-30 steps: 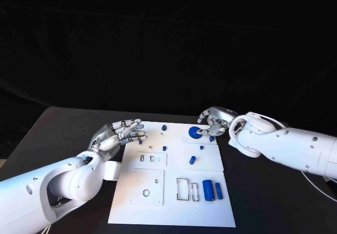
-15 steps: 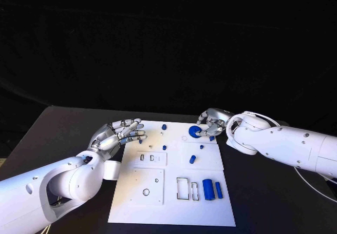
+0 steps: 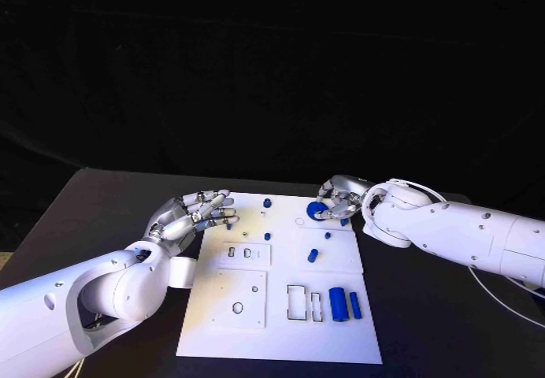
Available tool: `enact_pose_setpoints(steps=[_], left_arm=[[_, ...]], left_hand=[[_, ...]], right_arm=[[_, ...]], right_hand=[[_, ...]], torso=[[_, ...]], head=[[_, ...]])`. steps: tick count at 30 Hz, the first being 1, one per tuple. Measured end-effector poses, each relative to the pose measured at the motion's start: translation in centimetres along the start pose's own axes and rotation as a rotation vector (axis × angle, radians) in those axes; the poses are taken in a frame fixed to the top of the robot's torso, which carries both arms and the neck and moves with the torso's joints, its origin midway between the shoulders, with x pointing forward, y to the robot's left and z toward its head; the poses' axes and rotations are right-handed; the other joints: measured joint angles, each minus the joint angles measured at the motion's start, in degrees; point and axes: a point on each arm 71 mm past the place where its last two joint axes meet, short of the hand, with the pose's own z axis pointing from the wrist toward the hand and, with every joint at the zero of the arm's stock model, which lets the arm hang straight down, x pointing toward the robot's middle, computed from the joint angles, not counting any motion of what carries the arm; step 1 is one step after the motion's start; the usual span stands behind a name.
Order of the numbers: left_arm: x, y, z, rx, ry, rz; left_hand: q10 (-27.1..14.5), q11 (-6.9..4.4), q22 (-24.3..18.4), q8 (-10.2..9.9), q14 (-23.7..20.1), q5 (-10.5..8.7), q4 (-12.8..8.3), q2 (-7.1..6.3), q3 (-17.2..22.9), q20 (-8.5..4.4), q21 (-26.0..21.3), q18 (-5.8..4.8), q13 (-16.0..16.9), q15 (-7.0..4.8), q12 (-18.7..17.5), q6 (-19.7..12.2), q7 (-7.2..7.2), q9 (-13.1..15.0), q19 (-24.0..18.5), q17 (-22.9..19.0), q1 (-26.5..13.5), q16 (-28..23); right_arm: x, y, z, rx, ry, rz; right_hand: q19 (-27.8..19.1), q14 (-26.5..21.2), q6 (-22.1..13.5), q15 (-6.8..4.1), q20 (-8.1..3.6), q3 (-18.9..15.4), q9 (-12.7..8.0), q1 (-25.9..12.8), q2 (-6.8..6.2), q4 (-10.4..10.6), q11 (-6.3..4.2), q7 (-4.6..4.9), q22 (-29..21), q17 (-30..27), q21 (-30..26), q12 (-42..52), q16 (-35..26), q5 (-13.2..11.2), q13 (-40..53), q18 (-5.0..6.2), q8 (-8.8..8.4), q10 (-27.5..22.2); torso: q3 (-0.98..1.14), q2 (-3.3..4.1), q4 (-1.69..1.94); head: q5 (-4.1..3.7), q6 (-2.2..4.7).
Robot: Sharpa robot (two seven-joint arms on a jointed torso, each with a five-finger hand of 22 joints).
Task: Assemble the parts on the task board
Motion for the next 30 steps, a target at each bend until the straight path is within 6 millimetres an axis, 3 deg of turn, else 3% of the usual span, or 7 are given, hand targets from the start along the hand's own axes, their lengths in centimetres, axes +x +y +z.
enact_pose_setpoints(steps=[12,17,20,30], left_arm=[[-0.05,0.0,-0.01,-0.002,-0.001,0.0],[-0.08,0.0,-0.01,-0.003,-0.001,0.0],[-0.1,0.01,-0.01,-0.003,-0.002,0.0],[-0.11,0.04,0.02,-0.006,-0.001,-0.001]], left_hand=[[0.0,0.0,0.0,0.0,0.0,0.0,-0.2,0.0,0.2,0.0,0.0,0.0,0.0,0.0,0.0,0.0,0.0,-0.1,0.0,0.1,0.0,0.0],[0.0,0.0,0.0,0.0,0.0,0.0,-0.2,0.0,0.2,0.0,0.0,0.0,0.0,0.0,0.0,0.0,0.0,-0.1,0.0,0.1,0.0,0.0],[0.0,0.0,0.0,0.0,0.0,0.0,-0.2,0.0,0.2,0.0,0.0,0.0,0.0,0.0,0.0,0.0,0.0,-0.1,0.0,0.1,0.0,0.0],[0.0,0.0,0.0,0.0,0.0,0.0,-0.2,0.0,0.2,0.0,0.0,0.0,0.0,0.0,0.0,0.0,0.0,0.0,0.0,0.1,0.0,0.0]], right_arm=[[-0.06,-0.14,0.1,0.001,0.004,-0.004],[-0.09,-0.17,0.07,-0.001,0.003,-0.013],[-0.12,-0.14,0.06,-0.006,0.002,-0.021],[0.01,0.17,0.03,-0.031,-0.012,-0.079]], right_hand=[[0.3,0.0,0.7,0.0,0.06,1.3,0.2,1.5,0.7,-0.7,-0.01,-0.22,0.0,0.0,0.2,0.4,0.1,-0.3,0.0,0.0,0.7,0.1],[0.3,0.0,1.1,0.0,0.06,3.2,0.2,2.9,1.23,-1.3,-0.12,-0.2,0.0,0.0,0.2,0.8,0.4,-1.9,0.0,0.0,1.12,0.3],[0.5,0.0,1.8,0.0,-0.13,6.1,0.0,4.5,1.55,-2.5,-0.21,0.0,0.0,0.0,0.6,1.1,0.4,-3.5,0.0,0.0,1.11,0.3],[0.7,0.0,3.2,0.0,0.08,9.7,-0.6,5.0,1.12,-4.6,-0.33,-0.12,0.0,0.0,0.9,1.8,0.8,-4.0,0.0,0.01,0.94,1.1]], torso=[[0.04,0.0,-0.08],[0.05,0.01,-0.05],[0.05,0.03,-0.03],[0.04,0.04,-0.03]], head=[[0.15,-0.34],[0.15,-0.38],[0.14,-0.41],[0.14,-0.54]])
